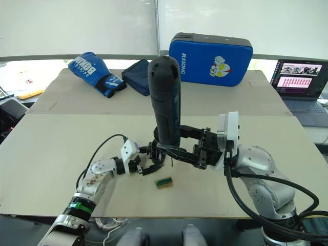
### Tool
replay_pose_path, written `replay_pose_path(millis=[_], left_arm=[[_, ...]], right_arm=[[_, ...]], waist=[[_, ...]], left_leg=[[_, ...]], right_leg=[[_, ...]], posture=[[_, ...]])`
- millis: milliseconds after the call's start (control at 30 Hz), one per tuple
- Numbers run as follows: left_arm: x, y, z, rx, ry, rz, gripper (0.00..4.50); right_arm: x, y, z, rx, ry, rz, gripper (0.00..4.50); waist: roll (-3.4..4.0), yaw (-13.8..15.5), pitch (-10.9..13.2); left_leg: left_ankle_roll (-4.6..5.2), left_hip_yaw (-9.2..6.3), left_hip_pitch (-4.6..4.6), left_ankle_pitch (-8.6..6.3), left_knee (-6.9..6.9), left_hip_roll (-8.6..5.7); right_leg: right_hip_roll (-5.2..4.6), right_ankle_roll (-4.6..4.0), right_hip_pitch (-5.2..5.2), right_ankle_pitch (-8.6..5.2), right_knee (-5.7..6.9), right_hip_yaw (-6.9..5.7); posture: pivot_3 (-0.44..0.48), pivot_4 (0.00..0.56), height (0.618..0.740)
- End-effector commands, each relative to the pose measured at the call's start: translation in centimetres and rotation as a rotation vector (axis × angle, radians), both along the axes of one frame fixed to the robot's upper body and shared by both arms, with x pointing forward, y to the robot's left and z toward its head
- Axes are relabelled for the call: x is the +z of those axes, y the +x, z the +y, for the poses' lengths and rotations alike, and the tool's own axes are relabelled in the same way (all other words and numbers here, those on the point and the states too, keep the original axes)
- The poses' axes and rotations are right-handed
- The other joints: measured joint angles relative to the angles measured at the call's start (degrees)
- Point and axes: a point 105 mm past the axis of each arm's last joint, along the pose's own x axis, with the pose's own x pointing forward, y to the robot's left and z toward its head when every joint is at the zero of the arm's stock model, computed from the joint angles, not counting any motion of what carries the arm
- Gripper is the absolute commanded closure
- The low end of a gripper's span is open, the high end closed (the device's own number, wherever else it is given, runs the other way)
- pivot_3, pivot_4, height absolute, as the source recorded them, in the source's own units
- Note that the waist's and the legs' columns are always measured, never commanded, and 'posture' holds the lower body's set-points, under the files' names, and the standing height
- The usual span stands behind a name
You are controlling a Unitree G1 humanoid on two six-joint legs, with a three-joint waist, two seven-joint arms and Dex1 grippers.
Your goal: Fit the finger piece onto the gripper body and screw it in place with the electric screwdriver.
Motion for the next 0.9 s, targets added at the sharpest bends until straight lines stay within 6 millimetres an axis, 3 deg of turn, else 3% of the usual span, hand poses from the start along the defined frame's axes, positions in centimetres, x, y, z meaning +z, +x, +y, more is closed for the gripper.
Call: replay_pose_path(millis=[33,167,367,567,733,900], left_arm=[[-1.0,-0.5,-0.8,-0.027,0.027,0.032,0.55],[-1.0,-0.6,-0.7,-0.042,0.033,0.030,2.22],[-0.7,-0.7,-0.8,-0.110,0.023,0.028,2.22],[0.5,0.1,0.4,-0.229,0.028,0.000,2.22],[-0.3,1.0,1.6,-0.262,0.121,-0.016,2.22],[-0.4,1.4,1.4,-0.251,0.114,-0.025,2.22]], right_arm=[[1.6,-0.7,-0.1,0.002,0.030,-0.092,2.59],[1.6,-0.6,-0.1,-0.004,0.030,-0.093,2.59],[1.7,-0.5,-0.3,-0.011,0.024,-0.092,2.59],[1.7,-0.8,-0.8,-0.019,0.003,-0.082,2.59],[1.7,-1.0,-1.2,-0.028,-0.008,-0.074,2.59],[1.6,-1.2,-1.2,-0.034,-0.007,-0.072,2.59]], waist=[[0.00,0.0,0.0],[0.00,0.0,0.0],[0.00,0.1,0.0],[-0.01,0.1,0.0],[-0.02,-0.5,0.0],[-0.02,-0.7,0.0]], left_leg=[[0.00,0.00,0.00,0.00,0.00,0.00],[0.00,0.00,0.01,0.00,0.00,0.00],[0.00,0.00,0.00,0.00,0.00,0.00],[0.00,0.01,-0.02,0.00,0.00,-0.01],[0.00,0.01,-0.05,0.00,-0.01,0.00],[0.00,-0.01,-0.05,0.00,0.00,0.00]], right_leg=[[0.00,0.00,0.00,0.00,0.00,0.00],[0.00,0.00,0.00,0.00,0.00,0.00],[0.00,0.00,0.00,0.00,0.00,0.00],[0.01,0.00,-0.02,0.00,-0.01,-0.01],[0.03,0.00,-0.04,0.00,-0.05,-0.01],[0.02,0.00,-0.01,0.00,-0.01,-0.01]], posture=[[0.000,0.150,0.740],[0.000,0.150,0.740],[0.000,0.150,0.740],[0.000,0.150,0.740],[0.000,0.150,0.740],[0.000,0.150,0.740]])
